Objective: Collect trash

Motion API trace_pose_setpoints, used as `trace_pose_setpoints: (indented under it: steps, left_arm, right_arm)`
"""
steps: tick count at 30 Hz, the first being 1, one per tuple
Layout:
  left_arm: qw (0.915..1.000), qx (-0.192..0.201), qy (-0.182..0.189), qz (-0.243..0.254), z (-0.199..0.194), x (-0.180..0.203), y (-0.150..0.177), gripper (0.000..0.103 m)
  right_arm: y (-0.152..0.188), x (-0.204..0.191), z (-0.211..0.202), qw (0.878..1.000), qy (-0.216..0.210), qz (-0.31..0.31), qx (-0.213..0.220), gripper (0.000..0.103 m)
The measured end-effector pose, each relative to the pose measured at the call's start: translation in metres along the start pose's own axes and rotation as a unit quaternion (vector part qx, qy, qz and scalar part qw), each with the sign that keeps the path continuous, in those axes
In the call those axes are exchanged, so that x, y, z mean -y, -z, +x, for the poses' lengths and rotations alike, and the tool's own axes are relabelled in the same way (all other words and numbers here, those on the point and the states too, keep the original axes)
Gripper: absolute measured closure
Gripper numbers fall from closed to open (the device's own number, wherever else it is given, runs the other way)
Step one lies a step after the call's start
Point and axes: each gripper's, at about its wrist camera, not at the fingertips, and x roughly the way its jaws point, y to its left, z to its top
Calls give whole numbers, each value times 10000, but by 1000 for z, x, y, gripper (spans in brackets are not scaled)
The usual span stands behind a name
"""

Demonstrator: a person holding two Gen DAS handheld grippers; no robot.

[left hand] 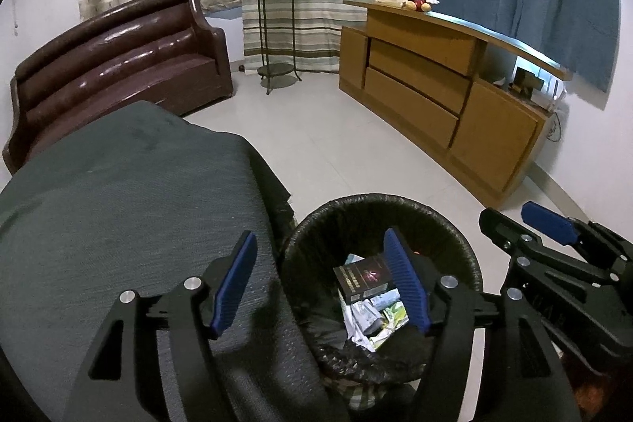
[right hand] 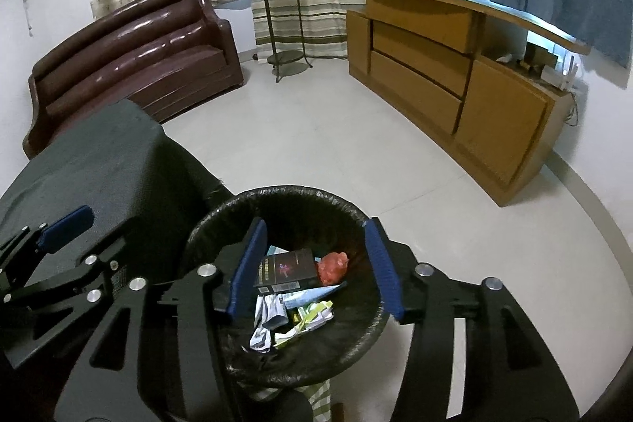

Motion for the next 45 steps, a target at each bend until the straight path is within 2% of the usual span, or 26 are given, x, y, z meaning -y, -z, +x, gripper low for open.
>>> trace_pose_setpoints:
  steps: [7,20,25,37,45]
  left_arm:
    - [9998,183,-117,-47,-21,-7,6,32]
    - [9985,378,-258,-286,-66,-27,27,28]
    - [9976,499,-403,-272,-82,-33,31,25]
    - [9954,820,-337,-355,-122,-38,36,25]
    - [9947,880,-338,-420,-134,-45,44,25]
  right_arm:
    - [3,-6,-16,9998,69,-126,147,39]
    - [15,-21,-62,9985,81,-330,421,31]
    - [18,-28,-78,9978,45,-397,536,30]
    - [28,-40,-113,9962,-13,-442,746,30]
    - [36,-40,-136,9949,-29,-476,893,29]
